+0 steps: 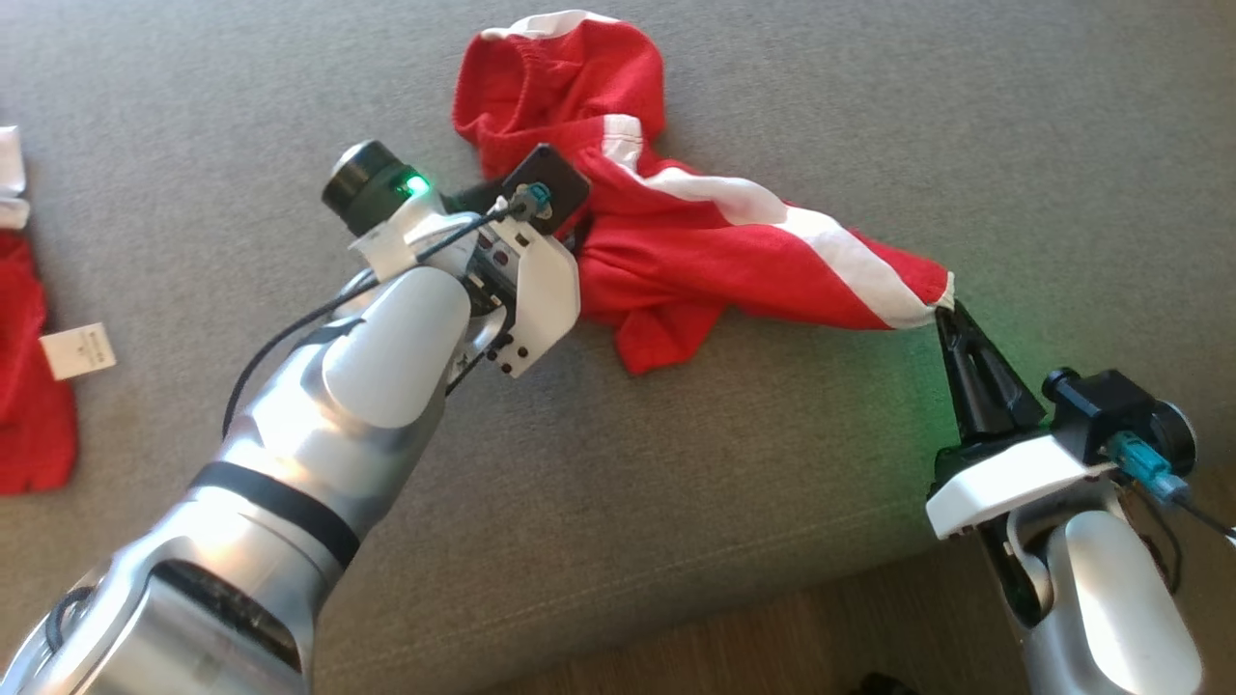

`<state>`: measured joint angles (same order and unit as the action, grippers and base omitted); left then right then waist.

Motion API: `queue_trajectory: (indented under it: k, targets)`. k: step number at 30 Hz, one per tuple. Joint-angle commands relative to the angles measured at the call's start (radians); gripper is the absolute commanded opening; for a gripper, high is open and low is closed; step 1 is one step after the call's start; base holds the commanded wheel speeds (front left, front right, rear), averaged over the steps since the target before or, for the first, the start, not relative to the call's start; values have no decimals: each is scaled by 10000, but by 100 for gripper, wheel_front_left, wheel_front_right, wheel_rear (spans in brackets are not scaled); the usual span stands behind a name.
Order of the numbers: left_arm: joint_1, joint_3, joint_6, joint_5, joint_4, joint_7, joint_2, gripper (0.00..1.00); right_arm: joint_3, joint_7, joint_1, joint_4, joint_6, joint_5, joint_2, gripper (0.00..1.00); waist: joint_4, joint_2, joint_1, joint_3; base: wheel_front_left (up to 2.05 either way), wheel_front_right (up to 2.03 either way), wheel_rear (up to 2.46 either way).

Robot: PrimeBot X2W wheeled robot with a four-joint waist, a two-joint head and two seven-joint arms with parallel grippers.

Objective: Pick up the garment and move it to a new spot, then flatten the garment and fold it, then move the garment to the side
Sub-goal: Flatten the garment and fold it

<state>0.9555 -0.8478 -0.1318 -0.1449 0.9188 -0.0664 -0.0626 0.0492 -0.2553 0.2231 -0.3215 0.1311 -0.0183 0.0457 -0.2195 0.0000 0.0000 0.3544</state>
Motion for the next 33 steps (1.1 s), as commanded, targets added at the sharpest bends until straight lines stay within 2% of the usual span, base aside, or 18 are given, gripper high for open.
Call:
queue_trajectory:
  k: [1, 2, 5, 11, 16, 24, 25, 26, 30, 32, 33]
  targets:
    - [258, 90, 14, -166, -90, 323, -139, 12, -149, -65, 153, 374, -4, 71, 45, 0, 157, 0, 0, -3, 0, 0, 0]
    - [240, 65, 14, -224, -68, 535, -122, 0, -136, -65, 153, 398, -4, 89, 45, 0, 221, 0, 0, -15, 0, 0, 0]
    - [101, 164, 143, -382, -135, 1464, -87, 0, -108, -65, 143, 430, -4, 147, 45, 0, 418, 0, 0, -84, 0, 0, 0]
    - [-943, 777, 865, -949, -787, 3057, -181, 0, 74, -65, 85, 480, -4, 221, 45, 0, 830, 0, 0, -284, 0, 0, 0]
    - [-2538, 1468, 1489, -1515, -2207, 3270, -461, 0, 230, -65, -51, 462, -4, 282, 45, 0, 1161, 0, 0, -439, 0, 0, 0]
    - [-4648, 1569, 1821, -2111, -3600, 2944, -624, 0, 265, -65, -82, 414, -4, 346, 45, 0, 1403, 0, 0, -554, 0, 0, 0]
    - [-4765, 1552, 1869, -2143, -3791, 2796, -660, 83, 254, -65, -73, 406, -4, 346, 45, 0, 1415, 0, 0, -560, 0, 0, 0]
    - [-4821, 1534, 1921, -2141, -4028, 2663, -711, 100, 238, -65, -59, 394, -4, 342, 45, 0, 1419, 0, 0, -567, 0, 0, 0]
    - [-4810, 1497, 2161, -1928, -5293, 2171, -1171, 100, 154, -65, -21, 365, -4, 268, 45, 0, 1341, 0, 0, -612, 0, 0, 0]
    - [-4813, 1447, 2284, -1735, -6037, 1753, -1549, 100, 132, -65, -22, 353, -4, 208, 45, 0, 1243, 0, 0, -631, 0, 0, 0]
    - [-4875, 1410, 2404, -1568, -6847, 1265, -1954, 100, 124, -65, -18, 340, -4, 144, 45, 0, 1128, 0, 0, -639, 0, 0, 0]
